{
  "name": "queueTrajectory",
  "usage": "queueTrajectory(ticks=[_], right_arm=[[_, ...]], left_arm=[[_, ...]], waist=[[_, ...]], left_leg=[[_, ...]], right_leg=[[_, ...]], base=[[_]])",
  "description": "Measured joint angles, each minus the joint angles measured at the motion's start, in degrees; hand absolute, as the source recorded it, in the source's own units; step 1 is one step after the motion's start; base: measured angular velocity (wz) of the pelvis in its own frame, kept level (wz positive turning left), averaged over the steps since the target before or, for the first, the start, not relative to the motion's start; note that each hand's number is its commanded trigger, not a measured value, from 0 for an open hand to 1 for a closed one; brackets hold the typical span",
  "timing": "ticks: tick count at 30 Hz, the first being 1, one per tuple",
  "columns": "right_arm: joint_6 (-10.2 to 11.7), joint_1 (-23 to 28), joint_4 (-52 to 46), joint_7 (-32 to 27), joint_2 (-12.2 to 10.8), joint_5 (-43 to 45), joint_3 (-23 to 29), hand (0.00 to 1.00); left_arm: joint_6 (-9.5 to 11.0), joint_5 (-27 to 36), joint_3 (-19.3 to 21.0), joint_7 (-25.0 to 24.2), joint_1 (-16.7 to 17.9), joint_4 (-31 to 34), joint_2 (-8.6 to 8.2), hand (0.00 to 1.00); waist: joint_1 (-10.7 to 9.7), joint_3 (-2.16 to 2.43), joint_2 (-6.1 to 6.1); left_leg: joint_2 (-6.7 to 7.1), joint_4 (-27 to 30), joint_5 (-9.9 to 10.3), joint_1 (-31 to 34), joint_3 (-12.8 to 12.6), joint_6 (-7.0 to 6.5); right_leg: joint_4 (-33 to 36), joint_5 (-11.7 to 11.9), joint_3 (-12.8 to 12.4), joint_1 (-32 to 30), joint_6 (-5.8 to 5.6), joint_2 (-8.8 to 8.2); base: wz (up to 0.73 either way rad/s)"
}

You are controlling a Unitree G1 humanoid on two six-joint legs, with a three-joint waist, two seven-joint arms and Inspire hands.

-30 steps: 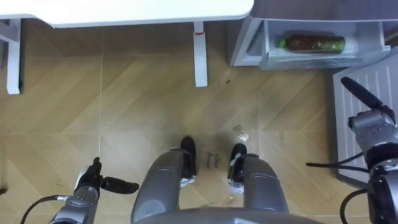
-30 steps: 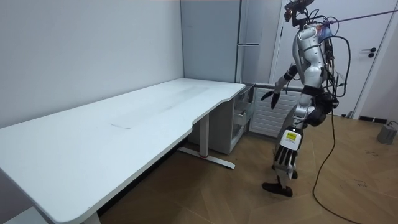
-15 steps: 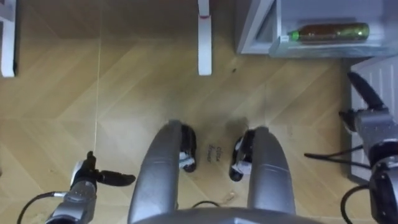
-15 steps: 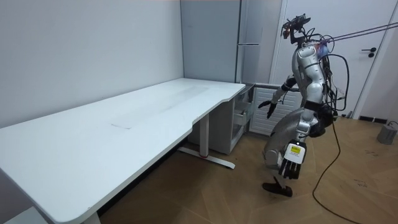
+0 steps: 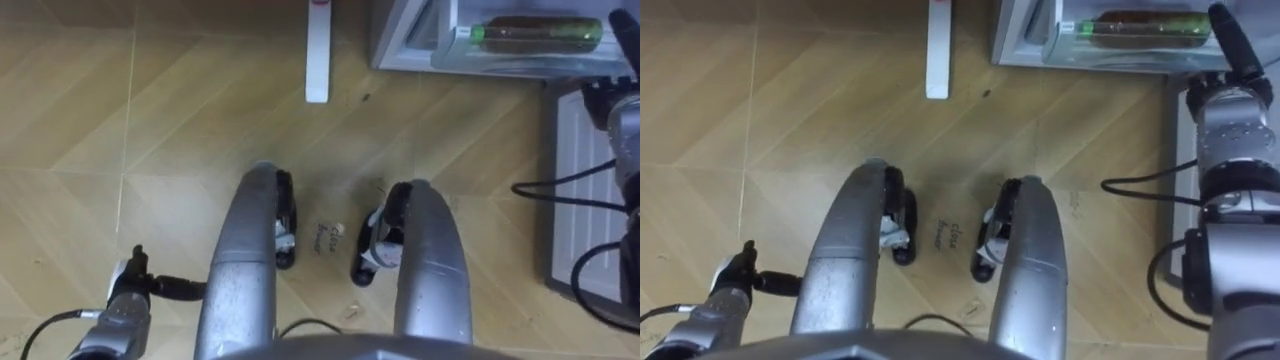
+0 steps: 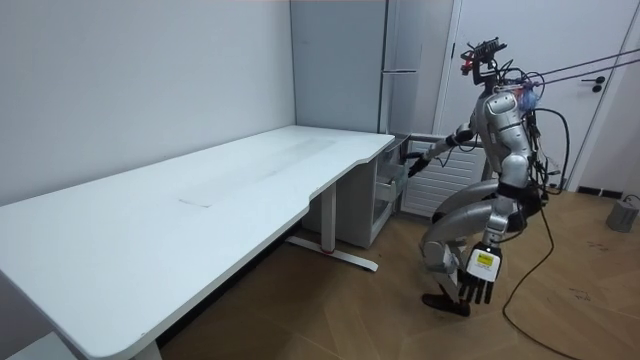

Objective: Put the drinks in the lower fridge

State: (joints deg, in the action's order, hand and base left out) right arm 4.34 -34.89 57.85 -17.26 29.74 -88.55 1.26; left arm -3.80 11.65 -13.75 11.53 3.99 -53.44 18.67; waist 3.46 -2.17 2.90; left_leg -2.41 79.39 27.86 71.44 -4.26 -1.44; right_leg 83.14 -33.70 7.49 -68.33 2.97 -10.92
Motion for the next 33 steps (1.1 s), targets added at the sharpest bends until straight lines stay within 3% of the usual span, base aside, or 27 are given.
queueTrajectory(ticks=[7,11,16,20,24,30,31,33], right_arm=[[0.59,-0.92,-0.05,-1.48,-0.02,0.10,-0.23,0.00],[1.69,-1.00,-0.10,-1.66,0.09,0.07,-2.10,0.00],[1.90,-1.83,-0.09,-3.94,0.18,-1.42,-2.46,0.00],[3.35,-2.41,-0.09,-6.27,0.36,-2.43,-3.90,0.00],[4.51,-2.37,-0.06,-8.14,0.36,-2.69,-5.18,0.00],[8.18,-2.19,2.28,-8.97,1.12,-2.68,-6.92,0.00],[8.89,-2.15,2.81,-9.15,1.17,-2.67,-7.05,0.00],[9.86,-2.03,3.52,-9.57,1.12,-3.08,-7.39,0.00]], left_arm=[[-0.06,-0.11,0.32,-1.27,0.73,0.79,0.45,0.00],[-0.70,-0.05,2.12,-2.20,2.39,2.73,0.63,0.00],[-1.14,0.00,2.50,-2.24,5.34,4.82,2.82,0.00],[-1.11,0.00,3.39,-2.30,7.01,5.36,3.79,0.00],[-1.27,0.27,3.46,-2.31,8.37,6.28,5.31,0.00],[-2.23,0.10,3.07,-2.52,12.75,10.05,5.49,0.00],[-2.28,0.20,2.99,-2.54,13.47,10.65,5.79,0.00],[-2.39,1.27,1.99,-2.62,14.32,11.49,7.05,0.00]], waist=[[0.88,-0.24,0.64],[1.18,-0.15,1.09],[1.65,-0.29,2.10],[2.83,-0.29,2.11],[4.31,-0.52,1.76],[7.26,-0.64,1.58],[7.56,-1.04,0.96],[7.95,-1.16,0.64]], left_leg=[[0.05,0.38,0.01,0.61,-0.22,0.00],[0.06,0.38,-0.12,1.36,-0.13,0.13],[0.09,0.40,-0.44,2.01,0.37,0.40],[0.19,0.33,-0.58,2.01,0.74,0.67],[1.14,0.21,-1.04,1.96,2.86,1.55],[2.01,-0.69,-1.86,2.31,4.01,2.58],[2.29,-0.84,-2.09,2.09,4.73,2.83],[2.36,-1.53,-2.63,2.05,5.33,3.03]], right_leg=[[0.62,-0.09,-0.23,-0.77,0.05,-0.43],[0.73,-0.12,0.19,-1.42,0.45,-1.06],[0.79,-0.02,0.77,-1.73,0.69,-1.09],[0.79,-0.16,1.24,-1.50,1.09,-1.33],[0.55,-0.78,3.41,0.06,2.02,-2.06],[0.34,-1.50,4.95,0.65,3.16,-3.25],[0.07,-1.65,5.91,1.59,3.43,-3.61],[-0.46,-1.78,7.14,2.28,3.67,-4.07]], base=[[-0.01],[0.00],[0.02],[0.03],[0.20],[0.12],[0.26],[0.21]])
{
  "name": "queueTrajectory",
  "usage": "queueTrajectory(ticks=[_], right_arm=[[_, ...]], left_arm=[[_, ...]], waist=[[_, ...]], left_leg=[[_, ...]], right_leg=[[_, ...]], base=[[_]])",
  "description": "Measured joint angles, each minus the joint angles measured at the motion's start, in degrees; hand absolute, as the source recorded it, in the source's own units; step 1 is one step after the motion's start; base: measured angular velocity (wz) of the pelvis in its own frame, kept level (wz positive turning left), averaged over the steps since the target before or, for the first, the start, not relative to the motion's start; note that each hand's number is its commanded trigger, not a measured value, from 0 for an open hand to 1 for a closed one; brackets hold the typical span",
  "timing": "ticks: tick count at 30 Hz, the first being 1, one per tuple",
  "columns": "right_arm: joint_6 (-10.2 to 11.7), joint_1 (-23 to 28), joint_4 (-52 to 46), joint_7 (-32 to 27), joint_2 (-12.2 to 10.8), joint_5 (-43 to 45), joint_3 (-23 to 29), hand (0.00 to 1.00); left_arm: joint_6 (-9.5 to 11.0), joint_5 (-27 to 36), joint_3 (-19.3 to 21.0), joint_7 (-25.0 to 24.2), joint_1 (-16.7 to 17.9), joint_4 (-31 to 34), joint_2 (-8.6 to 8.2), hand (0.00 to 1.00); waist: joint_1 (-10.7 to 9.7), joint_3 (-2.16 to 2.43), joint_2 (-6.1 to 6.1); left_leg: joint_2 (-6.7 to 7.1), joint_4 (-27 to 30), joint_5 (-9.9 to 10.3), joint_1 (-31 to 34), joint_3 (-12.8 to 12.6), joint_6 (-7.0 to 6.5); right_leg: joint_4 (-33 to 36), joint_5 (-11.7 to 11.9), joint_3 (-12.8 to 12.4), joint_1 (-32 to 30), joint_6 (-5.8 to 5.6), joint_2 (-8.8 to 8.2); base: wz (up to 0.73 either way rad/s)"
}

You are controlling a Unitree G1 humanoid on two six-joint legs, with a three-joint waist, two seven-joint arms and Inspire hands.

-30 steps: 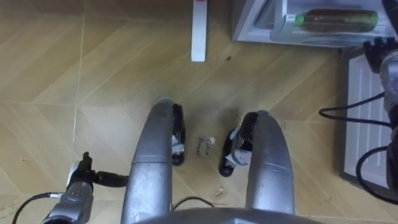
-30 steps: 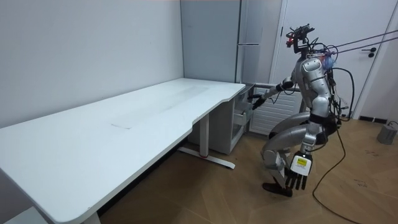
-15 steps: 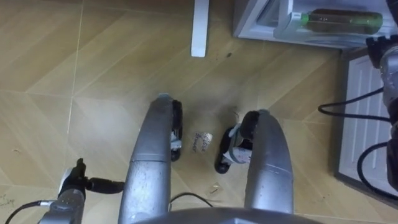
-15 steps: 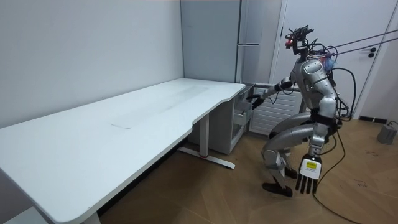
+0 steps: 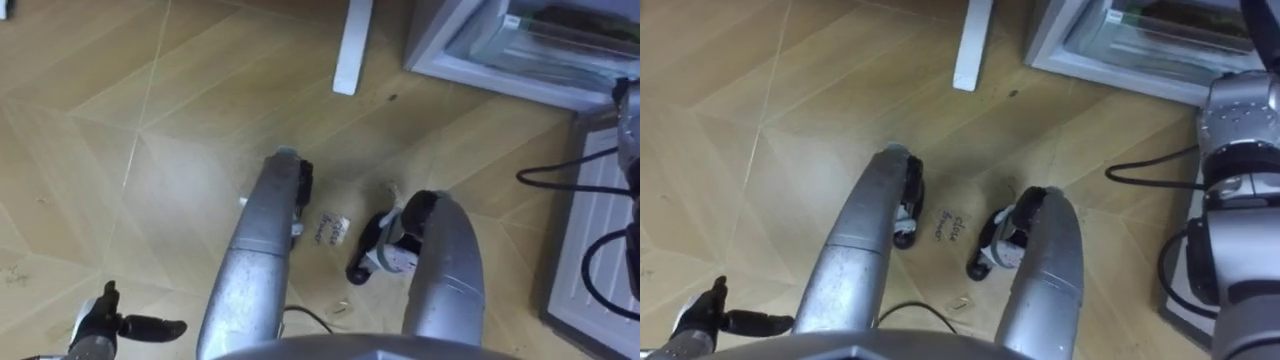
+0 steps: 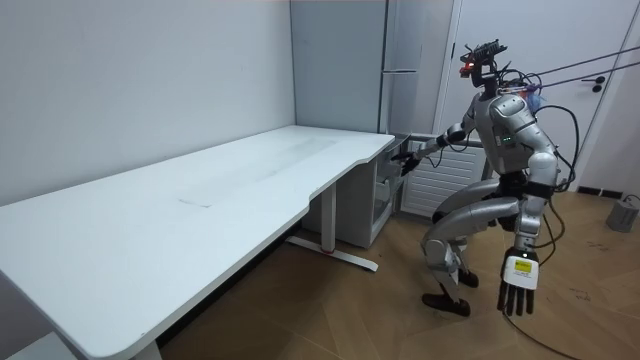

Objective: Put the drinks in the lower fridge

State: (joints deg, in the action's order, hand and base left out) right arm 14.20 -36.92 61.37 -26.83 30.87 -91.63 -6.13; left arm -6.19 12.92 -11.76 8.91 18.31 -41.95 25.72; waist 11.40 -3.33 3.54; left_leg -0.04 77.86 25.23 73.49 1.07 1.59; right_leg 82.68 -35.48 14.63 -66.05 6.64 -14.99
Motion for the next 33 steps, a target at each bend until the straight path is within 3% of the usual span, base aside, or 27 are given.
queueTrajectory(ticks=[5,9,12,18,22,33], right_arm=[[1.57,0.78,0.19,-0.88,-0.04,-0.65,-1.67,0.00],[3.62,0.81,0.11,-2.52,0.88,-1.43,-1.50,0.00],[4.70,0.57,-0.54,-4.69,1.17,-2.80,-1.17,0.00],[5.28,0.57,-5.17,-10.51,1.55,-3.64,2.60,0.00],[5.77,0.57,-7.35,-12.88,1.53,-3.66,3.07,0.00],[5.03,0.12,-13.37,-15.61,1.49,-4.61,5.16,0.00]], left_arm=[[0.06,2.32,-0.26,-0.60,1.27,0.39,2.00,0.00],[0.27,2.18,0.20,-0.41,2.82,2.87,2.23,0.00],[0.57,1.90,0.19,-0.41,3.10,2.47,2.18,0.00],[2.07,1.82,0.31,-0.43,4.38,1.99,2.16,0.00],[4.14,1.80,0.33,-0.43,4.38,2.02,2.16,0.00],[5.09,-0.28,0.34,-0.42,4.48,2.48,1.69,0.00]], waist=[[0.84,-0.01,-0.37],[3.21,0.15,-0.77],[3.70,0.21,-1.21],[3.72,0.41,-2.34],[3.67,0.48,-2.59],[2.56,0.59,-2.76]], left_leg=[[-0.02,-0.54,-0.64,-0.20,0.83,1.02],[-0.10,-0.65,-0.84,-0.10,0.98,1.39],[0.04,-0.84,-1.00,-0.84,0.73,1.62],[0.74,-1.24,-1.13,-2.09,0.94,1.73],[0.73,-1.26,-1.19,-2.22,0.95,1.81],[0.78,-2.23,-1.83,-2.80,0.36,1.68]], right_leg=[[-0.21,-0.36,1.58,1.01,0.73,-0.77],[-0.18,-0.39,2.79,1.22,0.81,-2.14],[0.06,-0.58,3.13,1.98,1.08,-2.97],[0.20,-0.86,3.27,3.13,1.05,-3.50],[0.41,-0.97,3.26,3.15,1.27,-3.51],[0.43,-1.09,3.15,3.26,1.53,-4.02]], base=[[0.11],[-0.02],[0.06],[0.05],[0.00],[0.02]])
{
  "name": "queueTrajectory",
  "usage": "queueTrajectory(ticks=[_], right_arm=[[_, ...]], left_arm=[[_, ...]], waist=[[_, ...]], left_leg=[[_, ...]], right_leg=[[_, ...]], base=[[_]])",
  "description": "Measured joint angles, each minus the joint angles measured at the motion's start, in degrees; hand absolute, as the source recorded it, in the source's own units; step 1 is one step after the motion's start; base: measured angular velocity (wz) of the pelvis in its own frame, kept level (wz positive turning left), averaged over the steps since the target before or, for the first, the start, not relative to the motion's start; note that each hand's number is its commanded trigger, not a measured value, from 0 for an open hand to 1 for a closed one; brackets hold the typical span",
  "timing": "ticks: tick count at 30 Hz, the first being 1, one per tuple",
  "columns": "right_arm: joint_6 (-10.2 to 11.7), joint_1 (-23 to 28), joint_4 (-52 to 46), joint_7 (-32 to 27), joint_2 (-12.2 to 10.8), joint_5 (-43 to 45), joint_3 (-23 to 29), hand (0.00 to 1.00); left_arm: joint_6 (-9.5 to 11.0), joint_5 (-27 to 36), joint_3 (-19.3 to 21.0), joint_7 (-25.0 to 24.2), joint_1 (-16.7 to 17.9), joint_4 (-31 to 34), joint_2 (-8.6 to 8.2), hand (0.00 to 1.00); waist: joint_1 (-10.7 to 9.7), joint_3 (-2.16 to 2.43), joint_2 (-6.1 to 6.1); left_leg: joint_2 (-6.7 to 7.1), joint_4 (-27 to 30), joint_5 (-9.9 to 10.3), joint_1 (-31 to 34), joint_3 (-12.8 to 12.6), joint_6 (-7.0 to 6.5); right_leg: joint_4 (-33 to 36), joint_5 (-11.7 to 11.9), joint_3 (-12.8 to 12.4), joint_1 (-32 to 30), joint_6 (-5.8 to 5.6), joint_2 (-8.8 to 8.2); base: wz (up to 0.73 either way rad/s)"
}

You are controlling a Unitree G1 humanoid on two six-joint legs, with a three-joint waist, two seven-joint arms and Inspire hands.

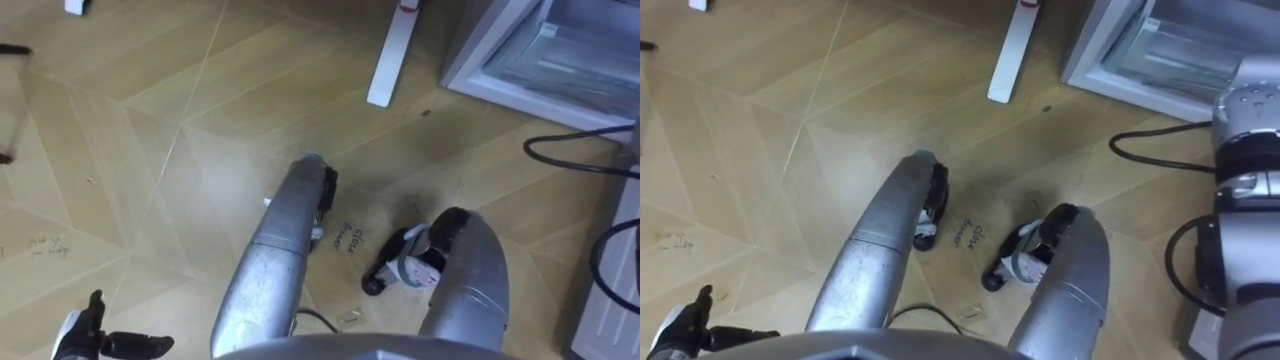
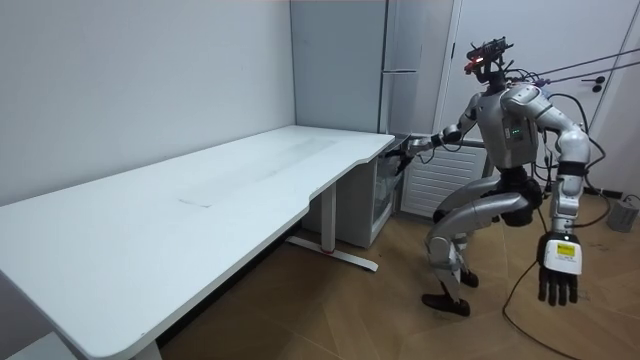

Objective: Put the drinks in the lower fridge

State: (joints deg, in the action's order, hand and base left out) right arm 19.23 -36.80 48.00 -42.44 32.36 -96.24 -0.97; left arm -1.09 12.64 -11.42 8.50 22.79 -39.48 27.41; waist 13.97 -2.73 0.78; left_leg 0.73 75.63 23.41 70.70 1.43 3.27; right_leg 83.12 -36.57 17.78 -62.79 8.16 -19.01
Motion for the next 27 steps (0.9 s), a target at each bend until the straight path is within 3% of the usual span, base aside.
queueTrajectory(ticks=[11,14,19,23,25,27], right_arm=[[-3.42,-0.25,-2.74,1.74,-0.36,0.13,-0.73,0.00],[-7.01,1.06,1.68,7.59,-0.35,2.61,-2.96,0.00],[-11.77,4.17,7.46,17.81,0.01,5.20,-4.57,0.00],[-13.54,8.06,7.36,23.01,0.02,6.80,-5.30,0.00],[-14.60,10.39,7.10,25.36,0.03,7.78,-5.45,0.00],[-15.10,13.09,6.27,27.02,0.05,8.85,-5.80,0.00]], left_arm=[[-0.05,-0.02,0.01,-0.08,0.15,0.18,-0.02,0.00],[-0.20,0.11,-0.31,-0.08,0.16,0.16,0.04,0.00],[-0.33,0.90,-0.38,-0.13,0.38,0.04,0.49,0.00],[-0.17,3.65,-0.14,-0.17,0.40,0.10,0.65,0.00],[-0.16,3.70,0.15,0.02,0.40,0.09,1.00,0.00],[-0.19,3.71,0.13,0.30,0.43,-0.11,1.09,0.00]], waist=[[-2.32,0.09,0.07],[-3.02,0.06,0.25],[-4.13,0.51,2.36],[-4.83,0.47,3.72],[-5.45,0.50,4.62],[-6.13,0.93,5.38]], left_leg=[[0.02,-1.20,-0.77,-0.39,-0.16,0.02],[0.19,-2.68,-0.93,-2.39,0.26,-0.04],[0.41,-7.24,-2.59,-4.56,0.55,-0.76],[-0.15,-8.44,-2.38,-5.90,0.46,-1.26],[-1.16,-9.12,-2.21,-6.23,0.21,-1.72],[-1.28,-9.92,-2.18,-6.48,0.23,-1.95]], right_leg=[[-0.73,0.50,0.10,0.20,0.66,-0.14],[-2.60,0.91,0.84,2.62,0.44,0.05],[-7.65,2.73,1.48,5.00,-1.48,1.13],[-10.09,3.36,2.20,6.97,-2.21,1.76],[-12.01,3.91,2.74,7.82,-2.79,2.63],[-13.33,4.33,2.80,8.23,-3.33,3.13]], base=[[0.01],[0.05],[0.09],[-0.05],[-0.09],[-0.06]])
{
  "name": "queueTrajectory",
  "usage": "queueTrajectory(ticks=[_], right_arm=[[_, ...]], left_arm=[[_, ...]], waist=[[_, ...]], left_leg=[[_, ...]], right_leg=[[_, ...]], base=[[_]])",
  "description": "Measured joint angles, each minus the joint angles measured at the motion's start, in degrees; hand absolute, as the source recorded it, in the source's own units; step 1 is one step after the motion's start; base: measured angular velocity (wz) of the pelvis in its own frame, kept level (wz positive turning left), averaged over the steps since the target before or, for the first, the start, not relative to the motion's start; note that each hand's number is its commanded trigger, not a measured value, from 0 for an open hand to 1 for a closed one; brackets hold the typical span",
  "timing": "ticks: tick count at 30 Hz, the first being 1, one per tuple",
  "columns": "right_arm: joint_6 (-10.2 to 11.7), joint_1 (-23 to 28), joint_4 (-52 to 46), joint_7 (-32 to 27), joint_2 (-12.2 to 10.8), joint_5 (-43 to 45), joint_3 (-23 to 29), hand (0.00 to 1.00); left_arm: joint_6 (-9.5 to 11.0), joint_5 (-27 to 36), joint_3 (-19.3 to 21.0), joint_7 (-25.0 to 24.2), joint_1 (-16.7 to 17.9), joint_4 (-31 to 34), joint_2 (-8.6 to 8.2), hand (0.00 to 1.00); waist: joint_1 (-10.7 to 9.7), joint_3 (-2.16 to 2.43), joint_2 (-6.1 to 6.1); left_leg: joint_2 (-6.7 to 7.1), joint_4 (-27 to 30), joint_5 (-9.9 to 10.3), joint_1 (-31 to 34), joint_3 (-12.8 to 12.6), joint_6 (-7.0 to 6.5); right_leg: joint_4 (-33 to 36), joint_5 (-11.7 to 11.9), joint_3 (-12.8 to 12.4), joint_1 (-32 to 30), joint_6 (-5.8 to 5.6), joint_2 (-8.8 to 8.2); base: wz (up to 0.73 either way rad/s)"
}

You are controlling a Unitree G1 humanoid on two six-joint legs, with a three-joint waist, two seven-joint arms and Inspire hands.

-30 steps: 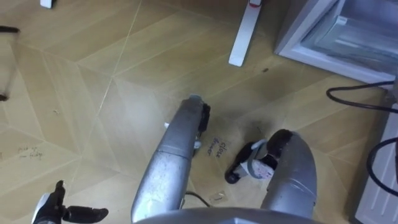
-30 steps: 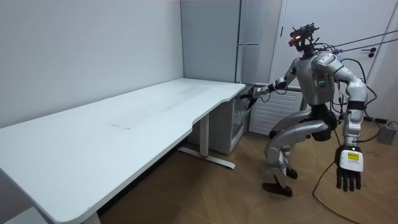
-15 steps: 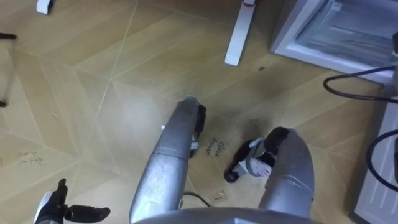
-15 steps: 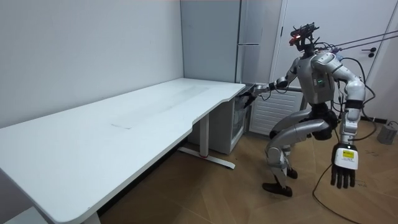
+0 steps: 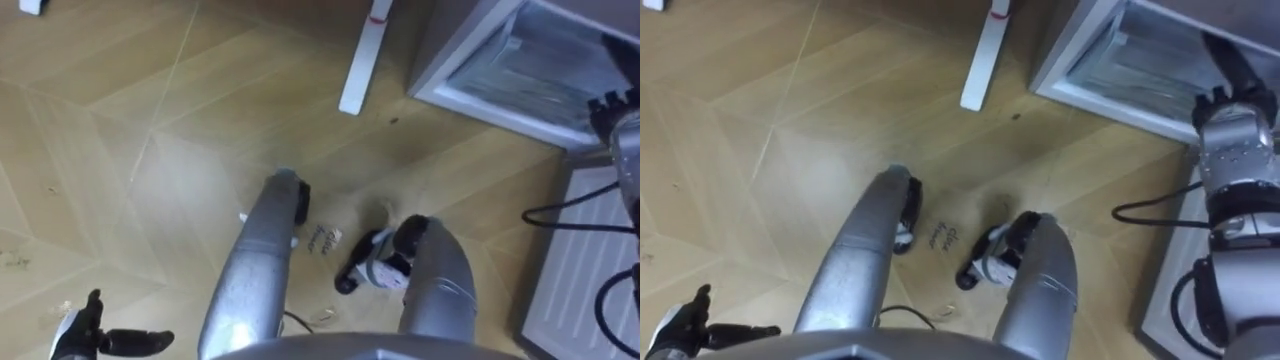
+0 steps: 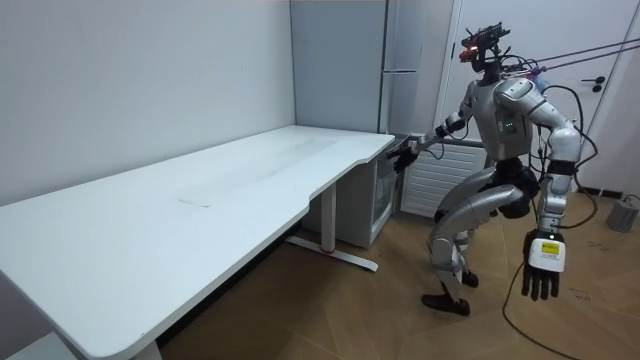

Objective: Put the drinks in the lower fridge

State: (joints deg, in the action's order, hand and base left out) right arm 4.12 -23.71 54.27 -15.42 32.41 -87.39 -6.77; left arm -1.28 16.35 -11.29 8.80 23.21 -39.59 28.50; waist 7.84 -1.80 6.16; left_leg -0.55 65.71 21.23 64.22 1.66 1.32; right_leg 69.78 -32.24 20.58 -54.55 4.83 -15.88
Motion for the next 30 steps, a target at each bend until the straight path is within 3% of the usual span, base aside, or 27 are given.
queueTrajectory(ticks=[4,9,11,14,17,19,22,25,30], right_arm=[[-0.57,6.92,-2.35,2.96,-0.01,0.42,0.01,0.00],[-2.11,14.32,-2.13,4.45,-0.26,2.39,0.06,0.00],[-2.61,15.98,-2.54,4.83,-0.49,2.93,0.03,0.00],[-2.83,16.77,-2.55,6.56,-1.29,5.15,0.03,0.00],[-2.73,17.67,-1.30,7.91,-4.49,10.01,-0.05,0.00],[-2.97,18.88,1.51,8.96,-7.06,13.58,-0.62,0.00],[-2.96,20.41,4.62,9.21,-10.26,19.50,-0.91,0.00],[-3.12,21.35,9.16,10.80,-13.20,26.82,-1.39,0.00],[-3.10,25.06,11.90,13.07,-15.13,39.68,-1.37,0.00]], left_arm=[[0.33,1.79,0.05,0.79,-0.11,-0.82,0.02,0.00],[-0.29,2.24,-0.01,1.82,-0.86,-2.37,-0.35,0.00],[-0.21,2.17,0.04,2.01,-1.38,-2.82,-0.45,0.00],[-0.19,2.16,0.07,2.08,-3.25,-4.23,-1.74,0.00],[-0.15,2.10,0.07,1.99,-4.10,-5.17,-3.18,0.00],[-0.08,2.16,-0.05,1.89,-6.74,-9.42,-6.08,0.00],[-0.43,2.13,-0.05,1.87,-8.49,-12.47,-8.74,0.00],[0.00,1.89,-0.03,1.82,-10.39,-15.66,-9.65,0.00],[1.12,1.37,1.22,1.92,-10.38,-17.78,-11.97,0.00]], waist=[[-1.54,0.25,0.46],[-1.56,0.22,0.30],[-1.64,0.22,0.26],[-1.30,0.13,-0.43],[-1.56,0.09,-1.03],[-1.65,0.43,-2.02],[-1.64,0.63,-3.46],[-2.87,0.66,-3.63],[-4.64,1.01,-4.36]], left_leg=[[-0.21,-1.36,0.18,-1.04,0.05,-0.63],[-1.00,-3.45,0.55,-3.80,-0.05,-1.28],[-1.03,-4.72,0.60,-5.56,-0.30,-1.39],[-2.13,-7.24,0.38,-8.59,-1.10,-1.68],[-2.68,-11.37,-0.41,-13.50,-2.10,-1.91],[-2.68,-15.47,-1.41,-17.75,-2.92,-2.17],[-2.74,-20.41,-2.43,-23.17,-3.72,-2.25],[-2.24,-25.37,-3.35,-29.18,-4.78,-2.29],[-2.08,-31.54,-3.61,-38.66,-5.76,-2.15]], right_leg=[[-2.86,0.88,0.51,1.70,-0.98,1.11],[-7.04,2.45,0.62,4.82,-2.13,2.79],[-8.57,2.98,0.36,6.32,-2.50,3.11],[-12.14,4.63,-0.20,8.98,-2.83,4.52],[-16.95,6.38,-0.60,13.39,-3.35,5.64],[-21.43,8.08,-0.79,17.33,-3.93,6.26],[-27.32,10.22,-1.00,22.53,-4.54,7.26],[-31.84,11.42,-1.58,27.77,-5.13,7.50],[-39.75,13.22,-1.81,37.34,-6.16,8.74]], base=[[-0.03],[-0.12],[-0.11],[-0.23],[-0.12],[-0.02],[-0.08],[-0.06],[-0.05]])
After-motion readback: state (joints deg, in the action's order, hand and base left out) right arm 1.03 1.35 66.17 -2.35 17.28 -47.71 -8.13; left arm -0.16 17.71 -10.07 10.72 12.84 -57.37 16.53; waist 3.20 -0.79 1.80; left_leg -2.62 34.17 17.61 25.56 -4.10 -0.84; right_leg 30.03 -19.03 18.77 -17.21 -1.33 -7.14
